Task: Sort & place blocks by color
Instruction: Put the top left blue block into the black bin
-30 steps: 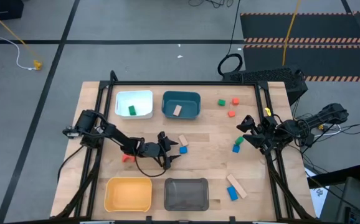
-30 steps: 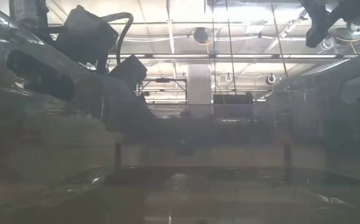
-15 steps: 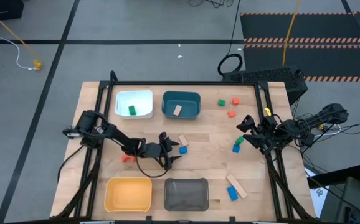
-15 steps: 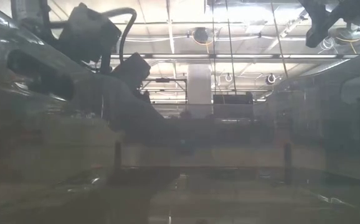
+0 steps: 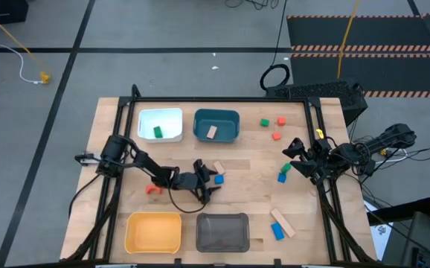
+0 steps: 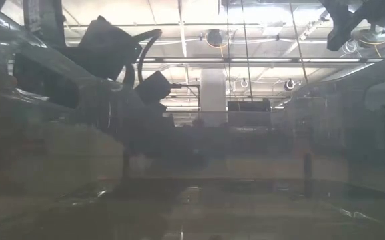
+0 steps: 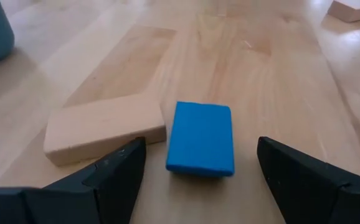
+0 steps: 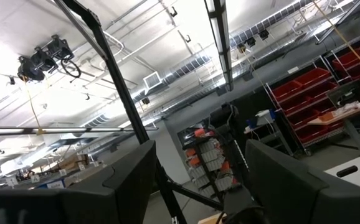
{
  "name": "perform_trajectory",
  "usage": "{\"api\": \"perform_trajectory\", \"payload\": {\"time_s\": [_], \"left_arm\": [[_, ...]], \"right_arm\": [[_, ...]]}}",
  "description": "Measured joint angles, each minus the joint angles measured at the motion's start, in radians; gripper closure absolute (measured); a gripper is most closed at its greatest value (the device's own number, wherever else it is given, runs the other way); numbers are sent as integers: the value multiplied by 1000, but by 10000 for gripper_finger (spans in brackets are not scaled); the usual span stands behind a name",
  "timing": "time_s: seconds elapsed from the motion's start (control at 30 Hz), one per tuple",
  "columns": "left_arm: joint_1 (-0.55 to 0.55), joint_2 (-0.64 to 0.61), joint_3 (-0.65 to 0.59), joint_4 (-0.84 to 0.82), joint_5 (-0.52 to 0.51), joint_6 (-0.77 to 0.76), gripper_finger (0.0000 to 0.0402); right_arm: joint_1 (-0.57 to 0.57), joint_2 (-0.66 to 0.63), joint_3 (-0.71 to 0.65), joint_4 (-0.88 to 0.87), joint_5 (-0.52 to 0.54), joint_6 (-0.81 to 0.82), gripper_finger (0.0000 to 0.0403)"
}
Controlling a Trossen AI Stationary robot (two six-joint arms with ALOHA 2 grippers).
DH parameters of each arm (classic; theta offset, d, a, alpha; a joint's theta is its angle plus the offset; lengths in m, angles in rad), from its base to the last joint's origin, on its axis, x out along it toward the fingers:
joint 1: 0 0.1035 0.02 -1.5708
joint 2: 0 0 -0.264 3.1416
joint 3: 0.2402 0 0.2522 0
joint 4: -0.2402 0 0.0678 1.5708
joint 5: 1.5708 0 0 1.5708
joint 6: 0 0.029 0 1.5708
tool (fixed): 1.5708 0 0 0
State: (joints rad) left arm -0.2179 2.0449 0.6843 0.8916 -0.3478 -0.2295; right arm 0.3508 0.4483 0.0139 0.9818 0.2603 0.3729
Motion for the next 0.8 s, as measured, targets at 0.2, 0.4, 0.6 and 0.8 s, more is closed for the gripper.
{"api": "perform_trajectory", "payload": {"time_s": [0.2,0.4,0.6,0.8], "left_arm": [[3,-1,1,-26,-6,-8,124],[18,-2,1,-44,-14,-12,219],[22,-3,1,-45,-8,-14,265],[15,-19,0,-49,33,-15,251]], "right_arm": [[0,0,0,1,0,0,161],[0,0,0,0,0,0,161],[0,0,0,0,0,0,161],[0,0,0,0,0,0,161]]}}
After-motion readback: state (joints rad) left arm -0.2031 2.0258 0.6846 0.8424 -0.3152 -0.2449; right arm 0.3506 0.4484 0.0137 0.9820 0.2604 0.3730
